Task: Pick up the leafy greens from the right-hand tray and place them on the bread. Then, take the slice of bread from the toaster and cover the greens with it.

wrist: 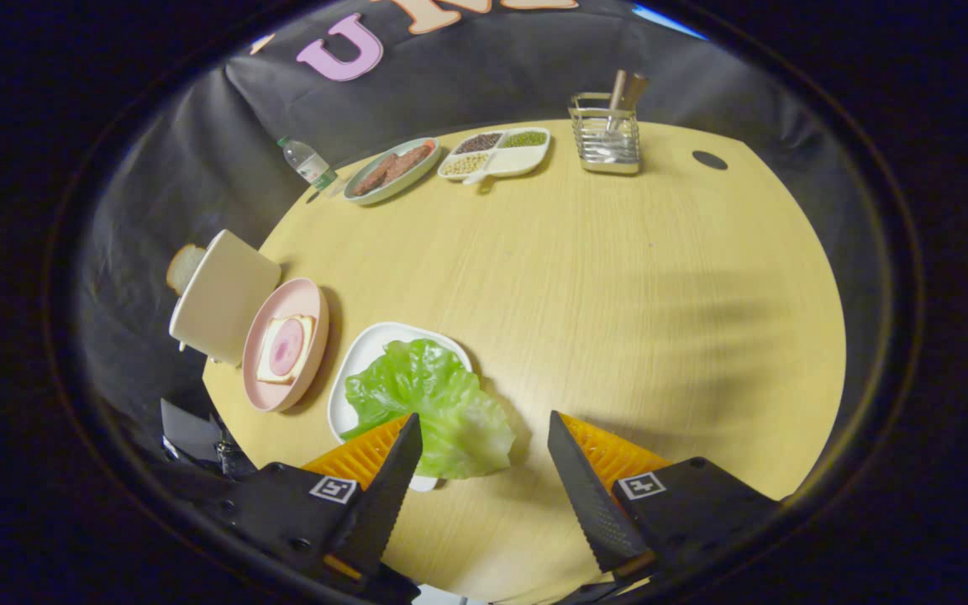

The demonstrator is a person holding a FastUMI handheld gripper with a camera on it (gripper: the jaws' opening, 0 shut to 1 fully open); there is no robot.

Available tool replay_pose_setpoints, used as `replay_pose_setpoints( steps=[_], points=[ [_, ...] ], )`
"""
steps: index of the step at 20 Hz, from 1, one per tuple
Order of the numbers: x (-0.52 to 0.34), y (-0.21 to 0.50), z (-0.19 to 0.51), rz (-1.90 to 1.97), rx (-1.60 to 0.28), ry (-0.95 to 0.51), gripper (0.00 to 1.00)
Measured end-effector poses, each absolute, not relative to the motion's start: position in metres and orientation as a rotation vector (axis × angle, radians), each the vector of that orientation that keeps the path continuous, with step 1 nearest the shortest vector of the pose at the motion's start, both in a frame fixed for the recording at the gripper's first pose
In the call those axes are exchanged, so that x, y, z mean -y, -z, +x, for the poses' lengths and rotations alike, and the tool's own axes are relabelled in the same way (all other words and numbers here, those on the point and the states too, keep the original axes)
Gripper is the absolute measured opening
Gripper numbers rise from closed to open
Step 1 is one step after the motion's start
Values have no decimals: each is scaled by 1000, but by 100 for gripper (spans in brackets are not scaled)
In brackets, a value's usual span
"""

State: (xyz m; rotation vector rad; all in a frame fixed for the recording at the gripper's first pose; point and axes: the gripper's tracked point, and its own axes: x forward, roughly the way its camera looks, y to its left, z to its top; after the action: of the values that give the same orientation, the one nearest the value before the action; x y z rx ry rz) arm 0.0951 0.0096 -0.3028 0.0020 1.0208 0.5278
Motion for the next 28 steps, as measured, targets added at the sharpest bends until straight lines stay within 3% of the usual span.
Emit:
replay_pose_setpoints(
  steps=[7,10,18,28],
  points=[
    [-16,321,88,41,-1108,-583,93],
    [-19,325,88,60,-1140,-584,74],
    [-28,320,88,147,-1193,-539,8],
    [-57,259,65,337,-1210,-565,8]
  ],
)
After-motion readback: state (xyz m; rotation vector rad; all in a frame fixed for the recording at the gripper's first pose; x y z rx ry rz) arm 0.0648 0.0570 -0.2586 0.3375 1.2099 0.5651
